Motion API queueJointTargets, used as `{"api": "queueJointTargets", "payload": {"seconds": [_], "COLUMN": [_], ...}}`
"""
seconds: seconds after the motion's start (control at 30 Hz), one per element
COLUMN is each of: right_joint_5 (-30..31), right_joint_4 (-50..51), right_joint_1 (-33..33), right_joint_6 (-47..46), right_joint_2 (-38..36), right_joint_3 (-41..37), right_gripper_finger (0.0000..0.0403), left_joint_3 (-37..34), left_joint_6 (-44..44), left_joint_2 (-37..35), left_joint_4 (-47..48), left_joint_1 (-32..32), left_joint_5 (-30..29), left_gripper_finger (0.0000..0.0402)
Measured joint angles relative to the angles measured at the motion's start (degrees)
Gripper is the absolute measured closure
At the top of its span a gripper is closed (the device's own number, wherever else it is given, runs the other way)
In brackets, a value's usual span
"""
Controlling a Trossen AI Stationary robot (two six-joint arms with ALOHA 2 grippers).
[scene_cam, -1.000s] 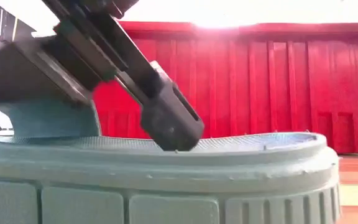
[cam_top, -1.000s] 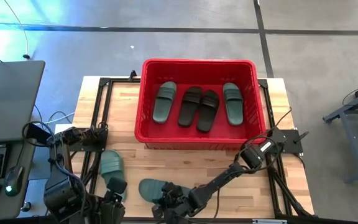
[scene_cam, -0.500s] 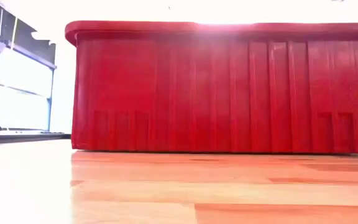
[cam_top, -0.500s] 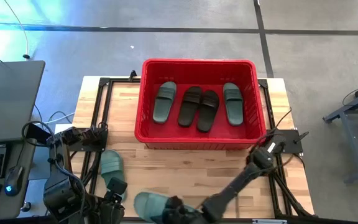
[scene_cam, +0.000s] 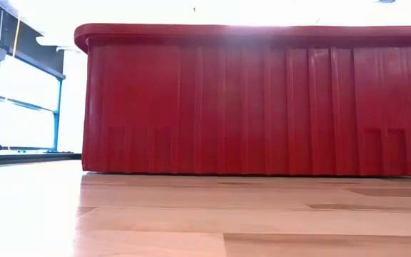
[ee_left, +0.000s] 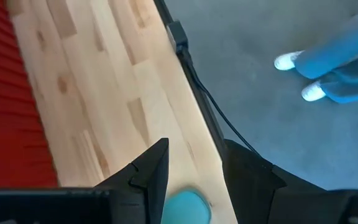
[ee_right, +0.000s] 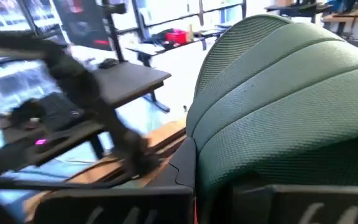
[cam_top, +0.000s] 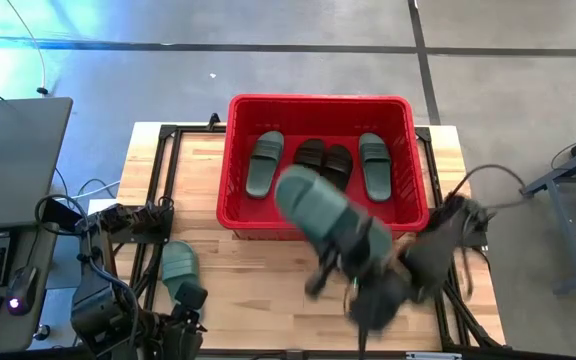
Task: Pick and place slides into bin
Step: Put the green slide in the red bin
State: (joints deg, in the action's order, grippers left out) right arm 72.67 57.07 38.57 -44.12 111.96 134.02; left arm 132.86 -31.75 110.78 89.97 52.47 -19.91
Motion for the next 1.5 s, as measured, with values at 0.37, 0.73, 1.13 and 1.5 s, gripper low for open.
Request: {"api": "queueJointTargets", "payload": {"seconds": [0.37, 0.73, 1.13, 1.5], "right_joint_5": [-29.92, -52.15, -61.61, -64.96], "right_joint_4": [6.71, -22.84, -42.52, -44.04], "right_joint_1": [-25.38, -37.59, -42.45, -42.46], "right_joint_6": [9.82, 10.42, 2.79, 3.12], "right_joint_2": [-6.01, -5.27, -5.33, -5.36], "right_joint_3": [-3.10, -32.51, -52.96, -53.62], "right_gripper_finger": [0.0403, 0.0403, 0.0401, 0.0383], "left_joint_3": [0.00, 0.00, 0.00, 0.00], "left_joint_6": [-4.70, -7.74, -7.69, -7.69], "left_joint_2": [0.00, 0.00, 0.00, 0.00], "left_joint_4": [-0.31, -1.12, -3.06, -3.08], "left_joint_1": [0.00, 0.00, 0.00, 0.00], "left_joint_5": [-3.21, -5.89, -6.74, -6.73], "left_gripper_finger": [0.0268, 0.0268, 0.0268, 0.0268]}}
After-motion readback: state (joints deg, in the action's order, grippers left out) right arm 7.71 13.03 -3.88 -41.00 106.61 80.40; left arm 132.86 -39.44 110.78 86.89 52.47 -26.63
